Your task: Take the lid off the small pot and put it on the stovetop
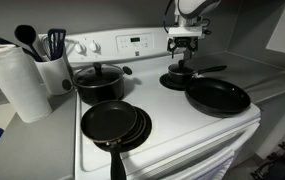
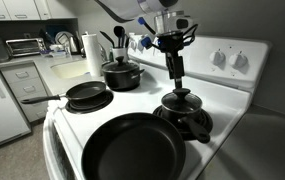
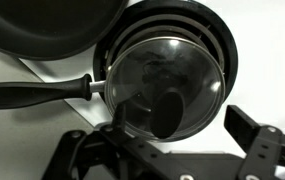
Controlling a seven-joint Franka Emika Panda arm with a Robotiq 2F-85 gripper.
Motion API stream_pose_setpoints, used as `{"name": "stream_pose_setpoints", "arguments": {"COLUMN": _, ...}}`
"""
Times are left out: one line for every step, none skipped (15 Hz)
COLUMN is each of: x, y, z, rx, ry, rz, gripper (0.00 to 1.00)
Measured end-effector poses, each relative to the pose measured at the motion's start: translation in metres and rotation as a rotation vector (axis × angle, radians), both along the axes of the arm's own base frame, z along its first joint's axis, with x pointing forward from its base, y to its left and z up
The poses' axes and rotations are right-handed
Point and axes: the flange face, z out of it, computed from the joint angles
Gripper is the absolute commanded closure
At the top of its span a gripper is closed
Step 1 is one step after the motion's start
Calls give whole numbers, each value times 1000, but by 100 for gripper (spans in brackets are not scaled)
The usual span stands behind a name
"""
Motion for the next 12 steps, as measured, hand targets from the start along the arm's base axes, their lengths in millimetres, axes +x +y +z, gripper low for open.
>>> {"name": "stream_pose_setpoints", "arguments": {"x": 0, "y": -3, "z": -5, "rx": -12, "ry": -4, "rz": -9, "gripper": 0}}
{"name": "stream_pose_setpoints", "arguments": {"x": -1, "y": -6, "z": -10, "rx": -23, "ry": -3, "rz": -22, "gripper": 0}}
{"name": "stream_pose_setpoints", "arguments": {"x": -2, "y": -9, "z": -15, "rx": -29, "ry": -3, "rz": -30, "gripper": 0}}
{"name": "stream_pose_setpoints", "arguments": {"x": -2, "y": -11, "z": -18, "rx": -32, "ry": -2, "rz": -33, "gripper": 0}}
{"name": "stream_pose_setpoints", "arguments": {"x": -2, "y": -12, "z": -19, "rx": -33, "ry": -1, "rz": -35, "gripper": 0}}
{"name": "stream_pose_setpoints", "arguments": {"x": -2, "y": -12, "z": -19, "rx": -33, "ry": -1, "rz": -35, "gripper": 0}}
{"name": "stream_pose_setpoints", "arguments": {"x": -2, "y": -11, "z": -19, "rx": -33, "ry": -1, "rz": -35, "gripper": 0}}
{"name": "stream_pose_setpoints", "arguments": {"x": -2, "y": -11, "z": -19, "rx": -32, "ry": 1, "rz": -33, "gripper": 0}}
{"name": "stream_pose_setpoints", "arguments": {"x": -3, "y": -10, "z": -19, "rx": -30, "ry": 3, "rz": -31, "gripper": 0}}
{"name": "stream_pose_setpoints", "arguments": {"x": -3, "y": -10, "z": -20, "rx": -27, "ry": 4, "rz": -32, "gripper": 0}}
{"name": "stream_pose_setpoints", "arguments": {"x": -3, "y": -10, "z": -21, "rx": -23, "ry": 7, "rz": -34, "gripper": 0}}
{"name": "stream_pose_setpoints", "arguments": {"x": -2, "y": -11, "z": -23, "rx": -21, "ry": 10, "rz": -36, "gripper": 0}}
